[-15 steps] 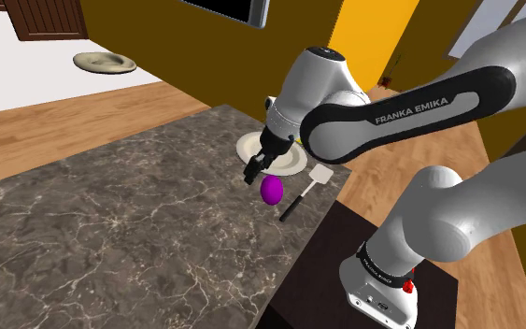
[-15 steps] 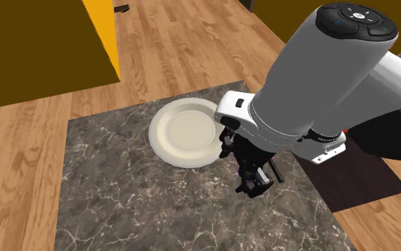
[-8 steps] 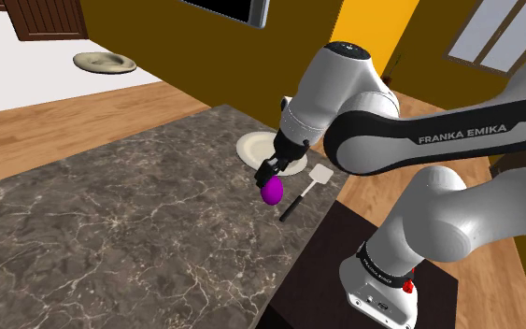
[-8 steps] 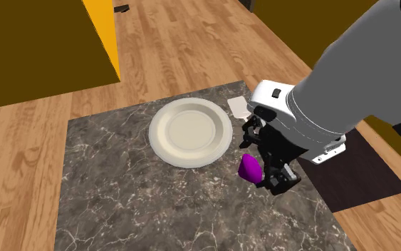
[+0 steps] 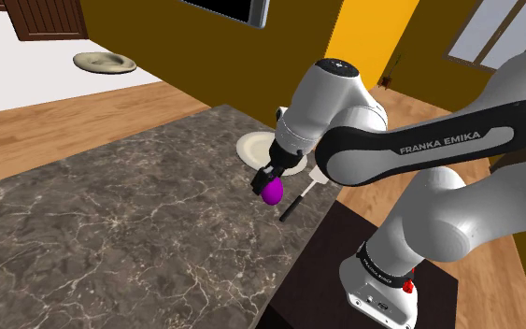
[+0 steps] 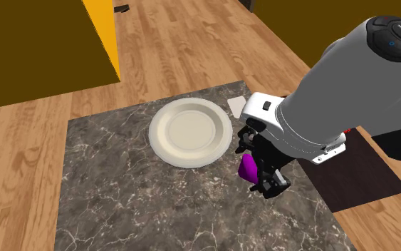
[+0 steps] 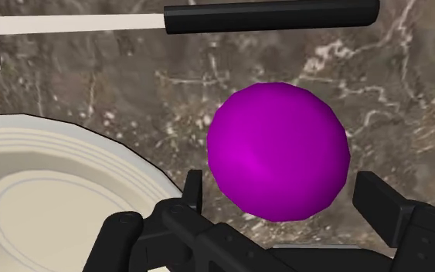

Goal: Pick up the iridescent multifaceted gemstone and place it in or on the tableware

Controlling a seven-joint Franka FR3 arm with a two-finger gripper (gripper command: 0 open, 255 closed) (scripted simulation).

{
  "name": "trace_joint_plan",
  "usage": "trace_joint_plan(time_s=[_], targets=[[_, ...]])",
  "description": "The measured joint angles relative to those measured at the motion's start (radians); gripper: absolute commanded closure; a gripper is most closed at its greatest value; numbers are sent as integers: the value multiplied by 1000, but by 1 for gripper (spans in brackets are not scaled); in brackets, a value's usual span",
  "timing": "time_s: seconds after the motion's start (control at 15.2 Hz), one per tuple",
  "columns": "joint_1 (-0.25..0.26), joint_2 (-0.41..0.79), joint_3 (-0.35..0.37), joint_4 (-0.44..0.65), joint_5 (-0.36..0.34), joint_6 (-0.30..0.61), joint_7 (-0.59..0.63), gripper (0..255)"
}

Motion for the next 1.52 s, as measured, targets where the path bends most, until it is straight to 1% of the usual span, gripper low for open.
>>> trace_joint_plan(time_s=[0.2,0.26,0.92,1.45,1.52], targets=[[0,1,0,0,0,2,0,0],[0,1,0,0,0,2,0,255],[0,1,0,0,0,2,0,255],[3,-70,-28,54,-7,-122,-16,255],[3,-71,-28,54,-7,-123,-16,0]])
